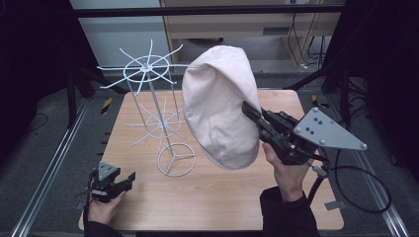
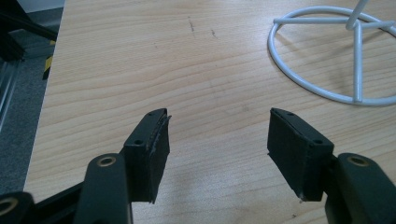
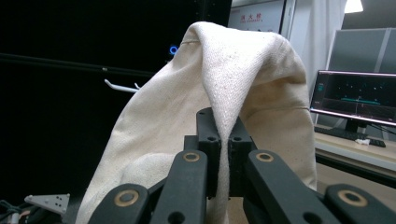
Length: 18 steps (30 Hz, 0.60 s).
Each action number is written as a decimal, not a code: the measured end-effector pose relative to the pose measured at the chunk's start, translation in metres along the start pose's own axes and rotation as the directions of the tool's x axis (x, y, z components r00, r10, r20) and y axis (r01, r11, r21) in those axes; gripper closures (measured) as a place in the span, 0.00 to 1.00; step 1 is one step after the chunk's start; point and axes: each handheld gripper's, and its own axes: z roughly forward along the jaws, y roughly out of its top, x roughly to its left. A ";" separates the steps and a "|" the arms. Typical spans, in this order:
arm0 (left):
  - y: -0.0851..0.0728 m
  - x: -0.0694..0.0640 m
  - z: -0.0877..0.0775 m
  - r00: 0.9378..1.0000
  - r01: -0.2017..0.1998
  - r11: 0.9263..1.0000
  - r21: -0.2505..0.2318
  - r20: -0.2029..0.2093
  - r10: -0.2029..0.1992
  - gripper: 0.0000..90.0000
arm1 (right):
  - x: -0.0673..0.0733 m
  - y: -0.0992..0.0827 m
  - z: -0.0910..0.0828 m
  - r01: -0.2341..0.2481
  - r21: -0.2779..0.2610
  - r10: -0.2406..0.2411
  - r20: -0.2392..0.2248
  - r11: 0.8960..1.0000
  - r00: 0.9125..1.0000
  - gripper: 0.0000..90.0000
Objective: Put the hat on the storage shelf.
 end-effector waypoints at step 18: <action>0.000 0.001 0.000 1.000 0.001 1.000 -0.002 -0.002 -0.001 0.43 | 0.017 0.011 0.032 0.000 -0.023 -0.001 -0.039 1.000 0.999 0.98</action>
